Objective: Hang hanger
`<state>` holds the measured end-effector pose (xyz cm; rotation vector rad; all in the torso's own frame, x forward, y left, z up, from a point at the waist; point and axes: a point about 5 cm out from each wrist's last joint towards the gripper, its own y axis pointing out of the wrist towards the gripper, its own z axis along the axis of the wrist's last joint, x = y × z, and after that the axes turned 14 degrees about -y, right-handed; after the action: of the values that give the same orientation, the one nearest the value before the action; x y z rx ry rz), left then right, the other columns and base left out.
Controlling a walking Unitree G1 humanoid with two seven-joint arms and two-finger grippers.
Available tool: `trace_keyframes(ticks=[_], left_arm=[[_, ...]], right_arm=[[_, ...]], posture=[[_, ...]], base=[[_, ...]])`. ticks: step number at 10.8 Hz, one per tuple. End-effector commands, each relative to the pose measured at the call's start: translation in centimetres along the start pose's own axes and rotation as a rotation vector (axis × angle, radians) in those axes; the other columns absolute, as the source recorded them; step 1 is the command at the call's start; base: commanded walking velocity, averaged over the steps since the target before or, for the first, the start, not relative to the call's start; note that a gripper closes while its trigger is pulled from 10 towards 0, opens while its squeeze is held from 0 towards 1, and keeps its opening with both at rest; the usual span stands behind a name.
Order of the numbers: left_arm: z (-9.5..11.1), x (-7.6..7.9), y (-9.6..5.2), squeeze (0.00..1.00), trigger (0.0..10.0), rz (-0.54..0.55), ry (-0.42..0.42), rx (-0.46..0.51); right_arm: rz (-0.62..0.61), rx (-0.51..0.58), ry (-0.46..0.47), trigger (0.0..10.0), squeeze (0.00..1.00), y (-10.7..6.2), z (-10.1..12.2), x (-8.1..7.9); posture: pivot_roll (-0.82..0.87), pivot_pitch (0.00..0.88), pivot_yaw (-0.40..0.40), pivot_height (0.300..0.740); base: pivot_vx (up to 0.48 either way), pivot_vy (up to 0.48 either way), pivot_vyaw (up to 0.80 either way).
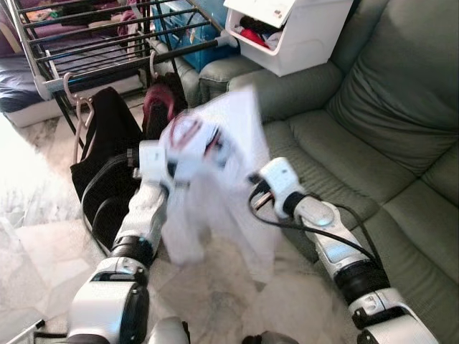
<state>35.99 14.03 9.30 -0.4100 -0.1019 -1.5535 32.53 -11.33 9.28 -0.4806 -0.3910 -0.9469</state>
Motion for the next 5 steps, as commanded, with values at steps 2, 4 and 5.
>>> trace_keyframes(ticks=[2,4,5], left_arm=[[5.3,1.8,0.5,0.0,0.0,-0.053,-0.198,0.23],[5.3,2.7,0.3,0.0,0.0,-0.086,-0.148,0.237],[5.2,2.6,0.3,0.0,0.0,-0.079,-0.148,0.233]], right_arm=[[-0.085,-0.044,-0.017,10.0,0.0,0.7,-0.9,-0.2],[-0.016,-0.013,0.037,10.0,1.0,0.9,-0.8,-1.1],[0.043,0.008,0.012,10.0,1.0,0.9,-0.6,-2.0]], posture=[[-0.08,0.0,-0.041,0.74],[-0.07,0.0,-0.04,0.74],[-0.07,0.0,-0.039,0.74]], base=[[0.0,0.0,0.0],[0.0,0.0,0.0],[0.0,0.0,0.0]])
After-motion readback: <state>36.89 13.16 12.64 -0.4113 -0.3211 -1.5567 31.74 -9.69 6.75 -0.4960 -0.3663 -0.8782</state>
